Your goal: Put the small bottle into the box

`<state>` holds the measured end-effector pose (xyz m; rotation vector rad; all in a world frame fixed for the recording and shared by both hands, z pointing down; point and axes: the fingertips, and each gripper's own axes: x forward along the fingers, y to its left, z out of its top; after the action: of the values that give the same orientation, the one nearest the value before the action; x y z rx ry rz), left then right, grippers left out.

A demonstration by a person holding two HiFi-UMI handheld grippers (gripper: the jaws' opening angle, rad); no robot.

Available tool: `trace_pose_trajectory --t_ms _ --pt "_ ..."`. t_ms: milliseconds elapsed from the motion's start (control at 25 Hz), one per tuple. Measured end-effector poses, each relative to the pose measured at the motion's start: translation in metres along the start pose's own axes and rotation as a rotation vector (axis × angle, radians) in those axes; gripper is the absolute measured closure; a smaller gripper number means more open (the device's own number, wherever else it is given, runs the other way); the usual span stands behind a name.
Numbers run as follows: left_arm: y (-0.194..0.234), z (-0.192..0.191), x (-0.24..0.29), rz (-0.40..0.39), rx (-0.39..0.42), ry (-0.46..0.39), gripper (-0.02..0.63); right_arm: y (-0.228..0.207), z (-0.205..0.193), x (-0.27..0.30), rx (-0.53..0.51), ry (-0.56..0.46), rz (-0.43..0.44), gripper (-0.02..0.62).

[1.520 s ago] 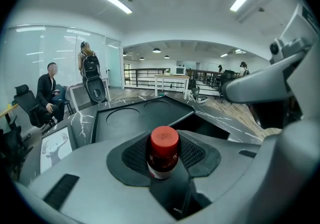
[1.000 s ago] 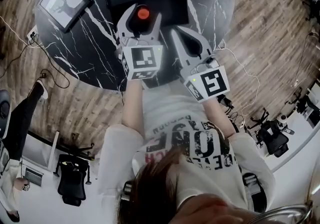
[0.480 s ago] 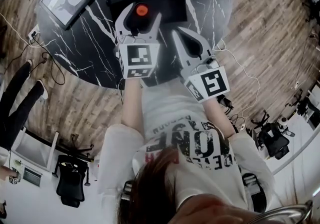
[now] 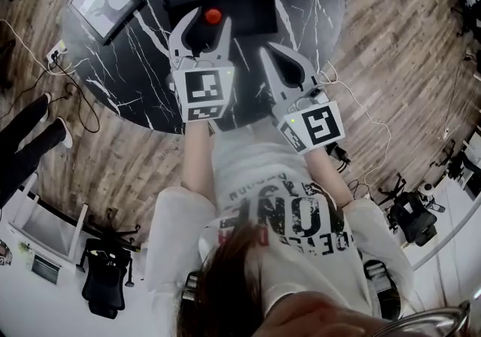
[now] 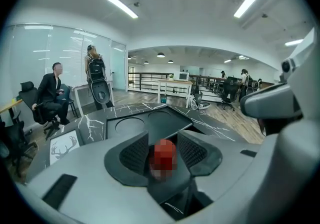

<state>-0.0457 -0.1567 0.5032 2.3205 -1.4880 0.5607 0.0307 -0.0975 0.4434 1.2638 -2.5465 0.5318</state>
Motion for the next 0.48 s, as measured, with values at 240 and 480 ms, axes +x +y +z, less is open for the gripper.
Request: trace_pose_trajectory --t_ms 240,480 --pt "0.001 0.011 -0.010 0.017 0.004 -0.025 0.525 0.005 0.010 -0.006 -0.020 -0.021 0.008 0.594" --pt "0.001 0.020 -0.018 0.038 0.020 -0.055 0.589 0.010 0.010 -0.012 -0.029 -0.028 0.018 0.594"
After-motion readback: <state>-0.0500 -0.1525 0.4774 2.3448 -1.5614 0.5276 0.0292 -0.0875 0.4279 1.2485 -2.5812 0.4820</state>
